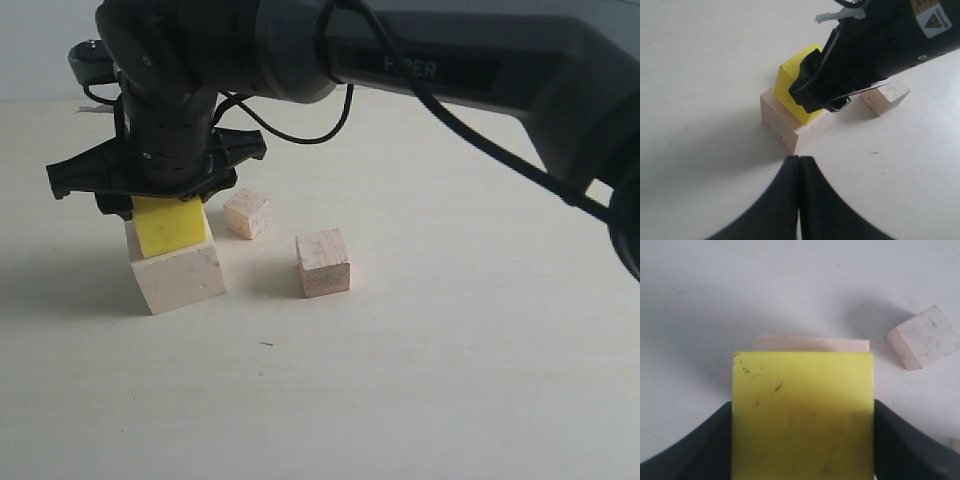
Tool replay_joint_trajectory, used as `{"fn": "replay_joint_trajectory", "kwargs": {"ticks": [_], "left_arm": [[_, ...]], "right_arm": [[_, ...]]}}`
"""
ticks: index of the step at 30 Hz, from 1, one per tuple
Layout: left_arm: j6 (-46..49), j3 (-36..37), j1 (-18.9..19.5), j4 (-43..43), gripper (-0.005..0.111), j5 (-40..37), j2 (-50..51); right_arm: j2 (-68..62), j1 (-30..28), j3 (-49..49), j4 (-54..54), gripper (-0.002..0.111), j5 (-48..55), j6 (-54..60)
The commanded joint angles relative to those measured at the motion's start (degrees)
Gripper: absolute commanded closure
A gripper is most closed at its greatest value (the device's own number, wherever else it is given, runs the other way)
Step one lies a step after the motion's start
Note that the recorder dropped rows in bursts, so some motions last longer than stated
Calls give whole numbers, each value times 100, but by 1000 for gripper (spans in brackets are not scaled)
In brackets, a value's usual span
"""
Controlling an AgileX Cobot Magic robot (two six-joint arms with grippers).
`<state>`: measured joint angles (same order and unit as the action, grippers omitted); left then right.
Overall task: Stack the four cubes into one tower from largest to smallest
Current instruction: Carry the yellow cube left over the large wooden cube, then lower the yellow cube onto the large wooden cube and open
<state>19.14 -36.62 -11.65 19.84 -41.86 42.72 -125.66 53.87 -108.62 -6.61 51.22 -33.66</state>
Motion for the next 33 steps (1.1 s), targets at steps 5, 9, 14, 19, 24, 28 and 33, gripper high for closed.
{"fn": "replay_joint_trajectory", "kwargs": {"ticks": [5,9,14,19,24,28,33], "left_arm": [[-7,11,-36,50,107,28,3],[-7,11,-36,50,107,28,3],[-7,11,-36,50,107,28,3],[-7,11,-36,50,107,28,3],[-7,11,-36,50,107,7,3],[-7,11,-36,50,107,3,3],[-7,11,-36,50,107,3,3]], "right_arm": [[11,13,-41,15,81,-268,9],[11,13,-41,15,69,-268,-1],[11,13,-41,15,60,-268,-146],[11,13,-41,-9,52,-268,-238],[11,13,-41,-9,39,-268,-238],[11,13,-41,-9,34,-268,-238],[11,13,-41,-9,34,-268,-238]]}}
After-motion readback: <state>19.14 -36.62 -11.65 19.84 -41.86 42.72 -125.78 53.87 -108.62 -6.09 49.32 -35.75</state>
